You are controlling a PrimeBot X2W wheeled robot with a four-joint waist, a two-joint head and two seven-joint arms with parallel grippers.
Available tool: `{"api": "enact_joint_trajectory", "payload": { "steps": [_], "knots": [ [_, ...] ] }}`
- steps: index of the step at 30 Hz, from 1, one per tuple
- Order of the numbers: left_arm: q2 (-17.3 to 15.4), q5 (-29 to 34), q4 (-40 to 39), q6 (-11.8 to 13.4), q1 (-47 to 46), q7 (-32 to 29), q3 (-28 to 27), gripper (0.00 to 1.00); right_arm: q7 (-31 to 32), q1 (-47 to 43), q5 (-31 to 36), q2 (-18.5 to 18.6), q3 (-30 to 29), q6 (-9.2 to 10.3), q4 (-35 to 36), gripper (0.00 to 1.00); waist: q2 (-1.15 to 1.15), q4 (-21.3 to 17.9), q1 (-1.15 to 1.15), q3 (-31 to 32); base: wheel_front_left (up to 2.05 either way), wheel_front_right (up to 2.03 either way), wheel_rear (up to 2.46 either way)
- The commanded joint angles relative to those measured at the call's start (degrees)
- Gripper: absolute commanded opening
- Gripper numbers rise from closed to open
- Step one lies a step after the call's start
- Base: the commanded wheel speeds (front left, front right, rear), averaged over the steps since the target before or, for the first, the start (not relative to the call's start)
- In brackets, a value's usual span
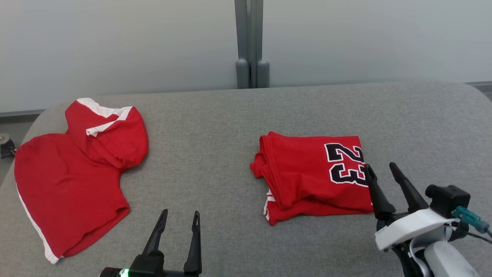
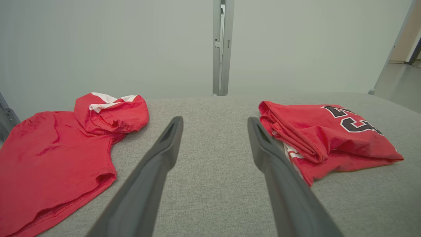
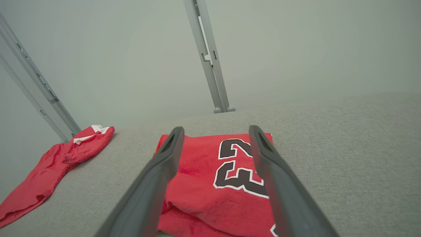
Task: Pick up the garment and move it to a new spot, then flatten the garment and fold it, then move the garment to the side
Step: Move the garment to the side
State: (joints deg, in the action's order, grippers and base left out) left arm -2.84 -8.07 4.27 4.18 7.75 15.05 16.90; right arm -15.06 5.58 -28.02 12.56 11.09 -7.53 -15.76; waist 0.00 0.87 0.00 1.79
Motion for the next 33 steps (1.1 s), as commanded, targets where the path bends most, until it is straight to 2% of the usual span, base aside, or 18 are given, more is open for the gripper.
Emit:
{"api": "enact_joint_trajectory", "payload": {
  "steps": [1,7,13,19,27,28,29,30,31,33],
  "knots": [
    [-0.11,-0.04,0.05,-0.32,-1.36,0.16,0.15,1.0,-0.15,1.56,-2.43,1.23,0.32,0.09,-1.1,1.0,0.0,1.31,0.0,-2.2,0.0,0.0,0.0],
    [-0.11,0.58,-0.85,-1.13,-4.0,0.16,0.25,1.0,3.12,8.55,-17.51,7.19,4.19,0.08,-6.22,1.0,0.0,2.57,0.0,-7.19,0.0,0.0,0.0],
    [-0.1,1.12,-1.09,-1.57,-6.41,0.16,0.75,1.0,8.07,13.54,-28.5,11.71,6.42,0.08,-10.57,1.0,0.0,3.45,0.0,-10.92,0.0,0.0,0.0],
    [-0.1,1.3,-0.97,-1.68,-7.97,0.11,1.18,1.0,13.09,16.32,-35.23,14.24,9.26,0.05,-14.68,1.0,0.0,4.01,0.0,-13.18,0.0,0.0,0.0],
    [-0.11,2.06,-0.85,-1.49,-9.22,0.1,1.75,1.0,15.76,19.5,-38.95,15.1,14.59,0.05,-17.96,1.0,0.0,4.08,0.0,-15.47,0.0,0.0,0.0],
    [-0.11,2.19,-0.8,-1.51,-9.41,0.1,1.82,1.0,16.06,19.83,-39.19,15.09,15.32,0.05,-18.08,0.78,0.0,4.08,0.0,-15.66,0.0,0.0,0.0],
    [-0.1,2.3,-0.79,-1.54,-9.64,0.1,1.89,1.0,16.19,20.16,-39.53,15.17,16.13,0.05,-18.32,0.33,0.0,4.08,0.0,-15.98,0.0,0.0,0.0],
    [-0.11,2.39,-0.71,-1.59,-9.76,0.1,1.94,1.0,16.57,20.3,-39.65,15.29,17.0,0.05,-18.33,0.03,0.0,4.08,0.0,-16.17,0.0,0.0,0.0],
    [-0.1,2.46,-0.58,-1.61,-9.82,0.1,2.02,1.0,16.67,20.49,-39.63,15.67,18.1,0.05,-18.06,0.0,0.0,4.08,0.0,-16.49,0.0,0.0,0.0],
    [-0.11,2.7,-0.63,-1.58,-10.15,0.1,1.99,1.0,15.36,21.24,-38.73,17.23,19.54,0.06,-17.59,0.0,0.0,4.0,0.0,-17.25,0.0,0.0,0.0]
  ]
}}
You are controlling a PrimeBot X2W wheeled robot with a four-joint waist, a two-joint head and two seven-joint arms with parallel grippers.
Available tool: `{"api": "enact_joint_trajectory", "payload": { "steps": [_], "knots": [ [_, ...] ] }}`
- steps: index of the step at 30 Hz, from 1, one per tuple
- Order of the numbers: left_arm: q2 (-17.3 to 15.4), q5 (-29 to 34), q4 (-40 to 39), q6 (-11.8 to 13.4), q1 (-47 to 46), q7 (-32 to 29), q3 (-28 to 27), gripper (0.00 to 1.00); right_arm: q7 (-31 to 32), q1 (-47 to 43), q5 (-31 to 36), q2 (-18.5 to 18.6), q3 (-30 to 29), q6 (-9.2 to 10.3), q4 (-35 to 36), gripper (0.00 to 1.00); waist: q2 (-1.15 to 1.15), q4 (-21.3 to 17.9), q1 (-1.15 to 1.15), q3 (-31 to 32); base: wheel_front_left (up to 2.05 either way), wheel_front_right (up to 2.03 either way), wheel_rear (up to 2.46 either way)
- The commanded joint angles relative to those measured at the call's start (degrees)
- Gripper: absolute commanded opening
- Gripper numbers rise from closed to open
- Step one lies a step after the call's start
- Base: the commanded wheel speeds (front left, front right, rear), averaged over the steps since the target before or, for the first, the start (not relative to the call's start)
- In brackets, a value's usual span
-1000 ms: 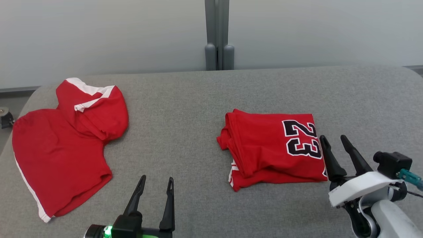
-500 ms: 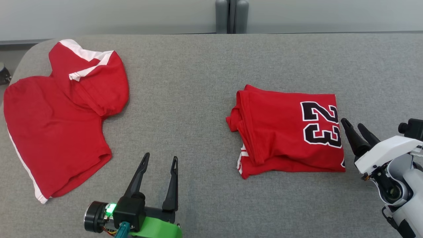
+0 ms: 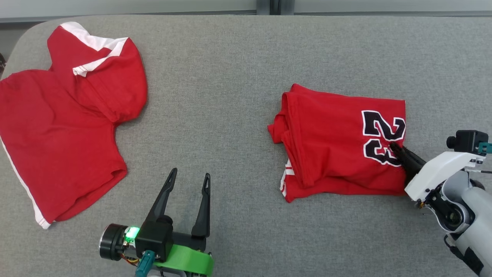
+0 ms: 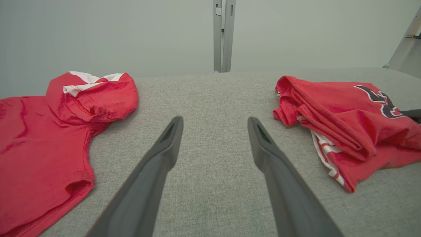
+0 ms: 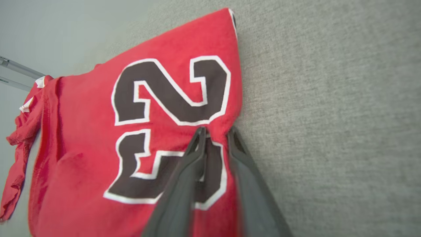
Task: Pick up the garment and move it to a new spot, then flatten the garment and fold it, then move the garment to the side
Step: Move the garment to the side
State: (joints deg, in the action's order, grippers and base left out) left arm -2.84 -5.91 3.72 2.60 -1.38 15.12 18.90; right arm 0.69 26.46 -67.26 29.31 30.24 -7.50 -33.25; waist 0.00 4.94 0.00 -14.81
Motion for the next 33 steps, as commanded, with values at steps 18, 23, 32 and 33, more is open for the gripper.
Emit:
{"api": "enact_joint_trajectory", "payload": {
  "steps": [18,23,32,33],
  "knots": [
    [-0.4,-2.91,-13.45,-6.32,-9.65,0.03,-0.39,1.0,-12.91,22.28,13.21,13.97,3.61,0.06,-4.5,0.0,0.0,-10.76,0.0,-20.24,0.0,0.0,0.0],
    [-1.09,-0.94,-17.54,-7.44,-10.66,0.02,-0.66,1.0,-13.87,25.36,13.3,17.21,1.63,0.06,-8.1,0.0,0.0,-12.74,0.0,-22.88,0.0,0.0,0.0],
    [-1.81,1.3,-23.53,-8.48,-11.69,0.02,0.46,1.0,-15.0,28.59,13.29,26.73,-1.32,0.06,-12.44,0.0,0.0,-13.3,0.0,-26.79,0.0,0.0,0.0],
    [-1.75,1.08,-24.32,-8.61,-11.7,0.02,0.43,1.0,-15.1,28.98,13.36,27.74,-1.45,0.06,-12.66,0.0,0.0,-13.19,0.0,-27.28,0.0,0.0,0.0]
  ]
}}
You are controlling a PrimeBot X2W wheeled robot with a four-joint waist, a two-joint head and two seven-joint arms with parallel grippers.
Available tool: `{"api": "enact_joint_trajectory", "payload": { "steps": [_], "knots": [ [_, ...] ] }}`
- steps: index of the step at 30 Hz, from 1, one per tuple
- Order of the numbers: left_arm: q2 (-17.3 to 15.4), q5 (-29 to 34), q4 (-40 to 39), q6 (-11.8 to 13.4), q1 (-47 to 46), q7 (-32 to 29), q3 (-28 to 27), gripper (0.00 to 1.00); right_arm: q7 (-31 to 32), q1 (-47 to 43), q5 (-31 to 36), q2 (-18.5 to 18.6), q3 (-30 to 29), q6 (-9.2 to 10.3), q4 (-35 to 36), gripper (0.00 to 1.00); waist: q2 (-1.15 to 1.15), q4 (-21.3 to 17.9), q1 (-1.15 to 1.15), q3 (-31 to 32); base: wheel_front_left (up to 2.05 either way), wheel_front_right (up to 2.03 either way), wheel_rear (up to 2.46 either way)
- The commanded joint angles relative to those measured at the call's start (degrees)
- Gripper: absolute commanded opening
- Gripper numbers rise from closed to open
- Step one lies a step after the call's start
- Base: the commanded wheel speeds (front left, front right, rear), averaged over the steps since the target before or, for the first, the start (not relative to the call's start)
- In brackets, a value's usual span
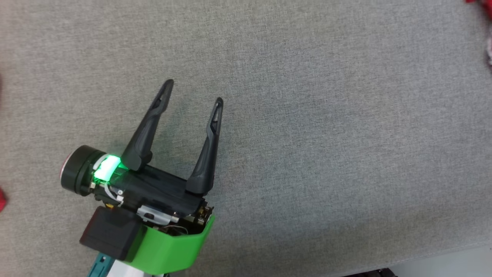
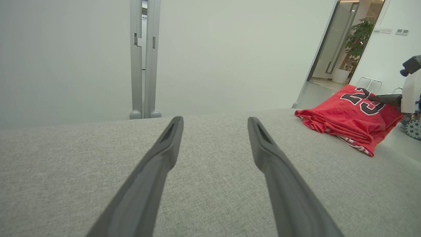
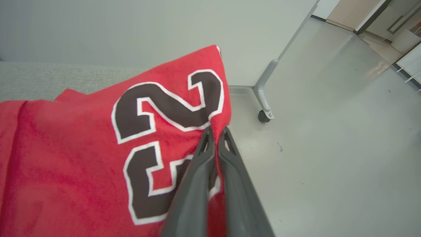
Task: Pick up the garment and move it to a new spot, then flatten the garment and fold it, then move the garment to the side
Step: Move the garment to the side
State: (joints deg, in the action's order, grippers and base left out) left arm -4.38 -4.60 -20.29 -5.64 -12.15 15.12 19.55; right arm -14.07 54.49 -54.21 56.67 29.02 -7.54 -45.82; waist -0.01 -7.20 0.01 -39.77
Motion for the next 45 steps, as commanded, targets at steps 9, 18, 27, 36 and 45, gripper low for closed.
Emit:
{"api": "enact_joint_trajectory", "payload": {
  "steps": [9,18,27,36,45],
  "knots": [
    [-0.48,-0.14,-1.11,-0.83,-0.85,0.02,-0.8,1.0,-0.93,4.66,4.72,0.45,0.52,0.11,-2.37,1.0,0.01,0.52,-0.01,-1.88,0.0,0.0,0.0],
    [1.19,-5.65,2.48,0.09,1.71,0.02,-2.42,1.0,-1.13,-3.22,10.25,-9.31,-0.61,0.11,1.17,1.0,0.01,4.36,-0.01,8.69,0.0,0.0,0.0],
    [1.47,-10.58,5.6,3.38,6.79,0.03,-2.58,1.0,-1.13,-18.84,12.92,-18.57,-8.67,0.11,10.21,1.0,0.01,8.79,-0.01,22.78,0.0,0.0,0.0],
    [1.44,-6.14,11.46,7.26,12.78,0.02,-3.23,1.0,-1.13,-38.15,19.86,-30.66,-19.74,0.11,24.34,1.0,0.01,11.75,-0.01,34.74,0.0,0.0,0.0],
    [1.44,-5.89,15.38,7.22,18.39,0.02,-5.98,1.0,-1.13,-53.45,30.37,-42.94,-28.54,0.1,37.99,1.0,0.01,12.23,-0.01,41.23,0.0,0.0,0.0]
  ]
}}
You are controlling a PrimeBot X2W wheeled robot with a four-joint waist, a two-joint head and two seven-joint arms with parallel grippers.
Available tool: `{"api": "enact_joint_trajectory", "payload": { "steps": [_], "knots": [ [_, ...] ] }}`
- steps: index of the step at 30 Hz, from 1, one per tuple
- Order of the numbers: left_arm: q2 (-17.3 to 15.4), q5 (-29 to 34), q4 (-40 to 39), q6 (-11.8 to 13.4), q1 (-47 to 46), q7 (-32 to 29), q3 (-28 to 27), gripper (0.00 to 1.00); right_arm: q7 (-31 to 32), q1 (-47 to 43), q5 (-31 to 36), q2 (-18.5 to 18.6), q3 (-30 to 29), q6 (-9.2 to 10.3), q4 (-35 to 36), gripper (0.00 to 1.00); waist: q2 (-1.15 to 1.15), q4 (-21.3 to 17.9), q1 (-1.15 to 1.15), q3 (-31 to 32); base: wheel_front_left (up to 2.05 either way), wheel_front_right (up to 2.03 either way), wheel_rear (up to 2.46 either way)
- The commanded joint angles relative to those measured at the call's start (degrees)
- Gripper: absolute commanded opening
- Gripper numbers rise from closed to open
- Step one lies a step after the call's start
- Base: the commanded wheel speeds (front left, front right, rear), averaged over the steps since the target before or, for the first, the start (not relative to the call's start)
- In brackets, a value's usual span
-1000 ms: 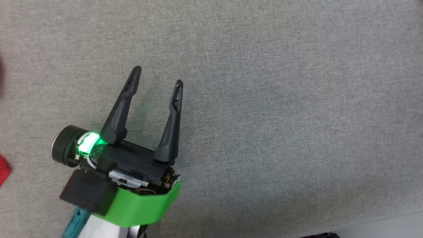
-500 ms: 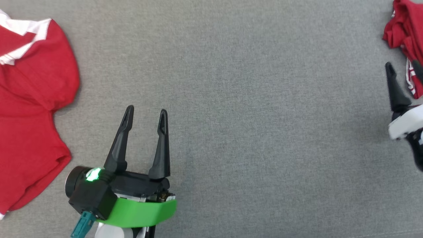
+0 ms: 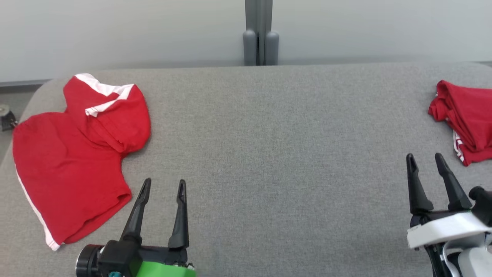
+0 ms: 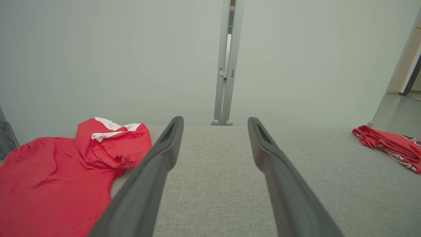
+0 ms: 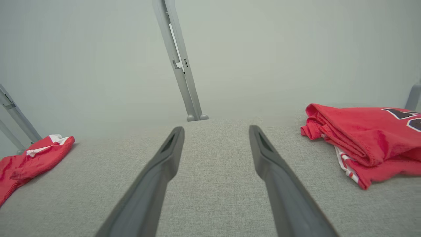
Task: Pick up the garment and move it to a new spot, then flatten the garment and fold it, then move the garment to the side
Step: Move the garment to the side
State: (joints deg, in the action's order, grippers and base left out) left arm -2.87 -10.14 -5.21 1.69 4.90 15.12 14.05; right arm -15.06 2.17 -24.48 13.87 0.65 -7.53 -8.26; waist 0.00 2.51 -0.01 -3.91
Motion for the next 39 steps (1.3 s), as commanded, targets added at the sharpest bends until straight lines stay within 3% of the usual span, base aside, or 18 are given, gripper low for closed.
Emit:
{"api": "enact_joint_trajectory", "payload": {
  "steps": [1,8,18,39],
  "knots": [
    [-0.07,-0.43,0.81,-0.15,1.46,0.02,-0.92,1.0,-0.14,-2.08,1.81,-0.71,-0.65,0.09,1.58,1.0,0.0,2.42,0.01,5.68,0.0,0.0,0.0],
    [-0.06,0.29,6.23,-2.3,2.93,0.02,-4.47,1.0,-0.14,-9.21,8.7,-4.64,-1.71,0.09,8.02,1.0,0.0,1.54,0.01,7.29,0.0,0.0,0.0],
    [-0.09,0.99,11.42,-6.11,3.35,0.02,-6.97,1.0,-0.14,-12.0,10.97,-6.7,-0.83,0.09,10.15,1.0,0.0,0.74,0.01,7.97,0.0,0.0,0.0],
    [-0.08,0.5,11.73,-5.43,2.11,0.02,-6.08,1.0,-0.14,-12.74,11.52,-6.78,0.14,0.09,9.48,1.0,0.0,0.54,0.01,7.63,0.0,0.0,0.0]
  ]
}}
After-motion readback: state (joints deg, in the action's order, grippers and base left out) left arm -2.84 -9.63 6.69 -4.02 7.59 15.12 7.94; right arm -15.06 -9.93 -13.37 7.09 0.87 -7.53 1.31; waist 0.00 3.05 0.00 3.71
